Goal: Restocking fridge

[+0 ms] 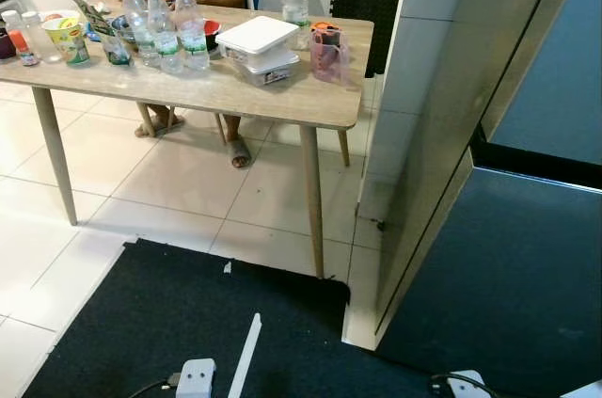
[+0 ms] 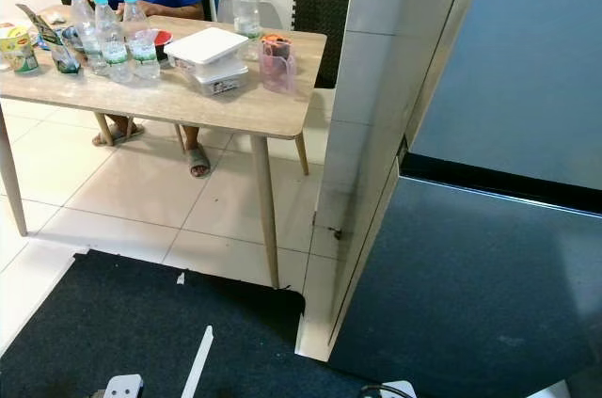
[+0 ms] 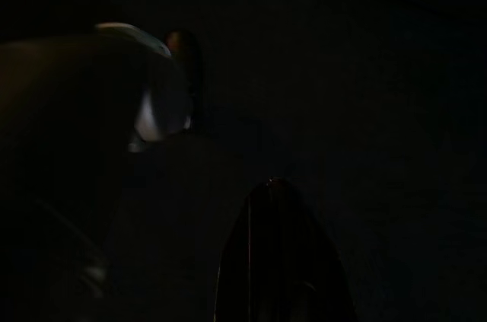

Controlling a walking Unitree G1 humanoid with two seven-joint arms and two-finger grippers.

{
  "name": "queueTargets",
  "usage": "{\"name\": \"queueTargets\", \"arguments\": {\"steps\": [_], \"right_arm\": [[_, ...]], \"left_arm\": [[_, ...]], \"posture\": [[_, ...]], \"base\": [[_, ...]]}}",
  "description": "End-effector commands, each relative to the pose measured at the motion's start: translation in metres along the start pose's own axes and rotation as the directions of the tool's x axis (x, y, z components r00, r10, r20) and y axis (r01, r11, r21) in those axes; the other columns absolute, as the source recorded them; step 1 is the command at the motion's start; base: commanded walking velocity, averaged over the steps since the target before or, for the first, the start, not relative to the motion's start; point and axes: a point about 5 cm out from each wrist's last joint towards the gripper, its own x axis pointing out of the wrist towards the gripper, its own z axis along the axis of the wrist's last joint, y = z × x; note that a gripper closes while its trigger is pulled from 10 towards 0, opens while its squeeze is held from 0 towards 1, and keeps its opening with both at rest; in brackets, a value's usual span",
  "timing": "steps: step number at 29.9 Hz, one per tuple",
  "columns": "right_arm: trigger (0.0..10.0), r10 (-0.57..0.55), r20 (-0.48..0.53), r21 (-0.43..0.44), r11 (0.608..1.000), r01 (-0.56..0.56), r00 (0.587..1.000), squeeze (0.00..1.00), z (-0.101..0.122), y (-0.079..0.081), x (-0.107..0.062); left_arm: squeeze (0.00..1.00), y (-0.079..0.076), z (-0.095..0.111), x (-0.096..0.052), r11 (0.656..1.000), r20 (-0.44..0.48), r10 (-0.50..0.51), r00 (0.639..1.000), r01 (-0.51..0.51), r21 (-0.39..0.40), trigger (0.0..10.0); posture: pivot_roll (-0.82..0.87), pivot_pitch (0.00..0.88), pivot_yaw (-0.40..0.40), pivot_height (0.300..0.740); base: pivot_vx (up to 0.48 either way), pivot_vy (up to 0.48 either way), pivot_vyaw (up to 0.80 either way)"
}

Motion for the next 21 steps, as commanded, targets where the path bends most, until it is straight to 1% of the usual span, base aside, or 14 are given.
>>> {"name": "queueTargets", "arguments": {"steps": [1, 2, 11, 21], "right_arm": [[10.0, -0.002, -0.008, -0.005, 1.000, 0.002, 1.000, 0.00, -0.0017, -0.0015, -0.0003], [10.0, -0.003, -0.009, 0.000, 1.000, 0.003, 1.000, 0.00, -0.0037, -0.0038, -0.0008], [10.0, -0.008, -0.016, -0.004, 1.000, 0.008, 1.000, 0.00, -0.0054, -0.0066, -0.0013], [10.0, -0.009, -0.017, 0.000, 1.000, 0.009, 1.000, 0.00, -0.0048, -0.0037, -0.0008]], "left_arm": [[0.00, -0.0009, -0.0040, -0.0004, 1.000, -0.019, -0.006, 1.000, 0.006, 0.020, 10.0], [0.00, -0.0010, -0.0034, -0.0003, 0.999, -0.020, -0.009, 1.000, 0.010, 0.033, 10.0], [0.00, -0.0019, -0.0043, -0.0001, 0.999, -0.032, -0.011, 0.999, 0.013, 0.048, 10.0], [0.00, -0.0023, -0.0096, -0.0009, 0.998, -0.051, -0.013, 0.999, 0.016, 0.058, 10.0]], "posture": [[-0.01, 0.012, -0.025, 0.740], [-0.01, 0.011, -0.025, 0.740], [-0.02, 0.011, -0.028, 0.740], [-0.03, 0.012, -0.027, 0.740]], "base": [[0.000, 0.000, 0.00], [0.000, 0.000, 0.00], [0.000, 0.000, 0.00], [0.000, 0.000, 0.00]]}}
